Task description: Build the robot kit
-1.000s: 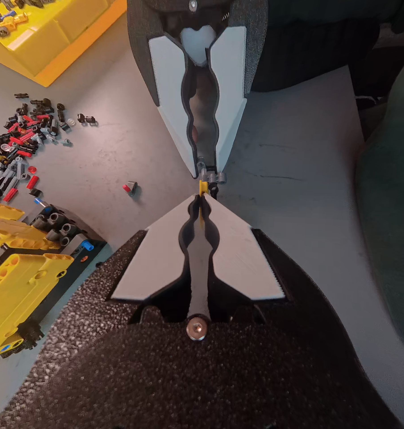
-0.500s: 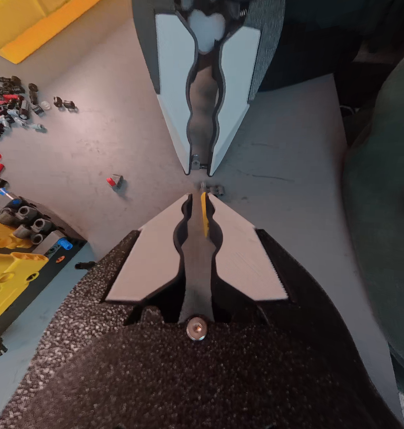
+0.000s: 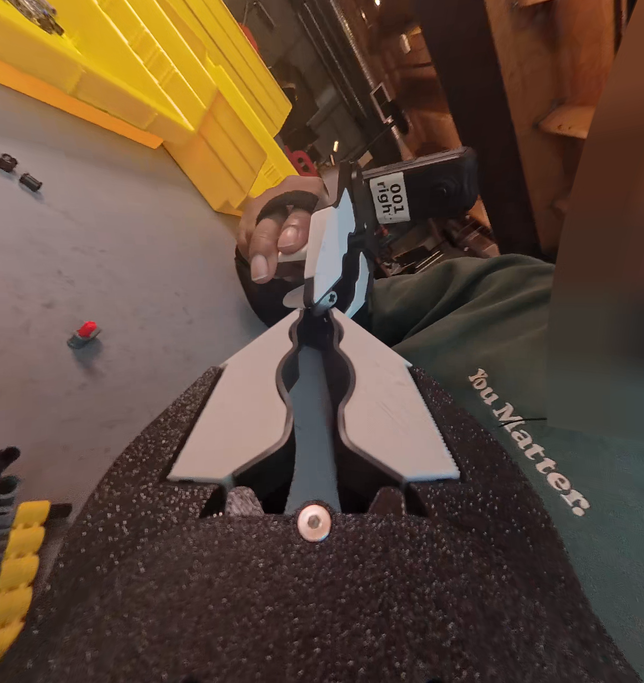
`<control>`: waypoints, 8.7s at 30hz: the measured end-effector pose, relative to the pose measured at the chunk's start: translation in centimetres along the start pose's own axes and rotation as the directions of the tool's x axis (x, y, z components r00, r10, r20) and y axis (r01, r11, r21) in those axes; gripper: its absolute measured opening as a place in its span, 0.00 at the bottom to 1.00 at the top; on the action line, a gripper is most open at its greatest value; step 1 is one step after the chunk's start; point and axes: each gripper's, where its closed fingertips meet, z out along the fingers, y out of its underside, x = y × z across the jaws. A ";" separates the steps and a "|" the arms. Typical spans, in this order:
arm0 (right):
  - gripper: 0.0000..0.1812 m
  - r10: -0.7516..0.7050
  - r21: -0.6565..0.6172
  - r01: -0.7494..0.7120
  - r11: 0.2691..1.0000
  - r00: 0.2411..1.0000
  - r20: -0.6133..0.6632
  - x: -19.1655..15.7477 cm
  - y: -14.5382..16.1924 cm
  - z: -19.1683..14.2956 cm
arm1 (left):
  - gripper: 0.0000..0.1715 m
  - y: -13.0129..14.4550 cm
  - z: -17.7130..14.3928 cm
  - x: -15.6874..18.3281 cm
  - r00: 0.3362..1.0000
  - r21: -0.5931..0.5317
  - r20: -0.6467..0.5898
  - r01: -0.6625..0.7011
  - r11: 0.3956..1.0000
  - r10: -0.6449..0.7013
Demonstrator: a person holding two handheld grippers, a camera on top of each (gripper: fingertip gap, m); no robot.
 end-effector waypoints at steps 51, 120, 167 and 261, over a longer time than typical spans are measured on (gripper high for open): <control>0.04 -0.073 0.032 0.074 0.997 0.996 -0.048 0.1 -1.4 -0.7 | 0.09 -0.6 0.2 1.4 0.991 0.057 -0.121 0.071 0.996 -0.064; 0.04 0.290 -0.147 -0.268 0.952 0.944 0.156 0.0 5.2 -1.2 | 0.00 3.5 -1.3 -5.1 0.643 -0.526 0.327 -0.485 0.699 0.693; 0.03 0.390 -0.245 -0.322 0.914 0.864 0.318 -2.9 6.3 -1.1 | 0.00 4.2 -0.5 -4.3 0.685 -0.511 0.299 -0.474 0.718 0.665; 0.12 0.080 0.171 -0.042 0.984 0.973 -0.219 3.7 -2.2 -1.0 | 0.00 -3.3 -1.3 0.7 0.993 0.278 -0.103 0.090 0.956 -0.063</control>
